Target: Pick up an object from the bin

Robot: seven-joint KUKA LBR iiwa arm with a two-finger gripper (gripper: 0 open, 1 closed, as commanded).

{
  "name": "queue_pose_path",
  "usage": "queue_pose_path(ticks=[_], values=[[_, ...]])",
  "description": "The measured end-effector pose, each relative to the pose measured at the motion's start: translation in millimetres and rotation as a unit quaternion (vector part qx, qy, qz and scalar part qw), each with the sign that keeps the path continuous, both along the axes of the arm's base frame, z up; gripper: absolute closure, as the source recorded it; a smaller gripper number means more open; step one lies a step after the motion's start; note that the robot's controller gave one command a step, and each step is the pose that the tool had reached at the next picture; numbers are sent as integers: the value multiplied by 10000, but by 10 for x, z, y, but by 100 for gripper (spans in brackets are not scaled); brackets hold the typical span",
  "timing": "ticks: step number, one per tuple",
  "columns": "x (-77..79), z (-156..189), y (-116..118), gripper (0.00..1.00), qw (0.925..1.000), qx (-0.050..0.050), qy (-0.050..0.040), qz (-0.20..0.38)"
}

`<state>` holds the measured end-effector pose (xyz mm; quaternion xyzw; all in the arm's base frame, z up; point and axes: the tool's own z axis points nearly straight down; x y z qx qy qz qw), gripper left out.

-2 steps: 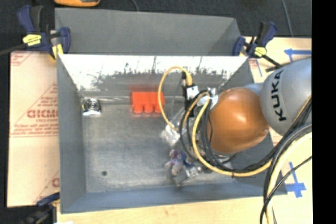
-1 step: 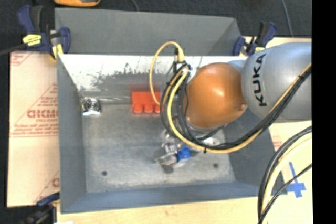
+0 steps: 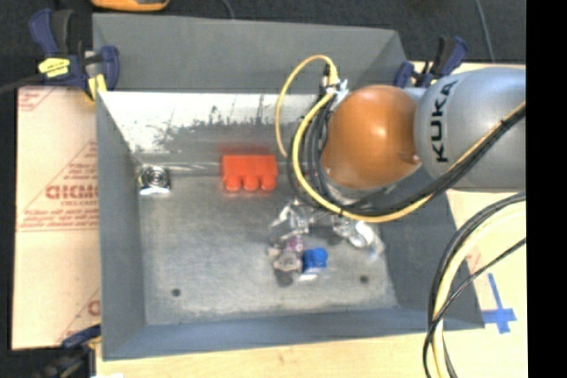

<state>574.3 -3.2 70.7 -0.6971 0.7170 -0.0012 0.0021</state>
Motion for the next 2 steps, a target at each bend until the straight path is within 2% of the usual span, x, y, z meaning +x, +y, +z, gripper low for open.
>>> queue_pose_path(ticks=[1,2], values=[[-5,7,16,100,10000,8,6,-5],[-80,1049,24,100,10000,-5,-24,-69]])
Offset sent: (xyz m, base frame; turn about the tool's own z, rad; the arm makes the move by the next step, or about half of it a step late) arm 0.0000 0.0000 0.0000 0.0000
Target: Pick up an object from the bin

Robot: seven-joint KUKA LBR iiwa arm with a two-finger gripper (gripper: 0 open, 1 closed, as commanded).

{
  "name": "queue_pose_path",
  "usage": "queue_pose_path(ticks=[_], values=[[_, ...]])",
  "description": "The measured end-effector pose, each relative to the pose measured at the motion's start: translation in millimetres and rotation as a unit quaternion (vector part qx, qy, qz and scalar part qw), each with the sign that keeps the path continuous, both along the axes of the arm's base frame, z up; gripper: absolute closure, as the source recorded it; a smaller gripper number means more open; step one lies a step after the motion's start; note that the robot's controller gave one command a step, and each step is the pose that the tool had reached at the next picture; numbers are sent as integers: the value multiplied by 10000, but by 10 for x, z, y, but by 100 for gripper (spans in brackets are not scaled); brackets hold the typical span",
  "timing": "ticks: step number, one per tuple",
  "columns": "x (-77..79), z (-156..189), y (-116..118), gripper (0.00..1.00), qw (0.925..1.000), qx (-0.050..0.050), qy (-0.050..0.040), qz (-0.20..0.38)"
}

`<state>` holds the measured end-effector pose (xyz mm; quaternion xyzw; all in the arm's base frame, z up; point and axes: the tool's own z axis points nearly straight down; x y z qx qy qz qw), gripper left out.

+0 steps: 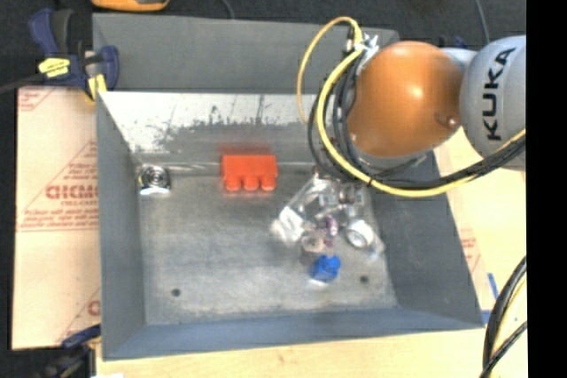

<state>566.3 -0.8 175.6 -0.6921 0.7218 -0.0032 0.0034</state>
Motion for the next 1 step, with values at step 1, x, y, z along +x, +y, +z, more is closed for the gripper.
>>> queue_pose_path(ticks=[1], values=[[291,623,15,100,10000,3,-11,-39]])
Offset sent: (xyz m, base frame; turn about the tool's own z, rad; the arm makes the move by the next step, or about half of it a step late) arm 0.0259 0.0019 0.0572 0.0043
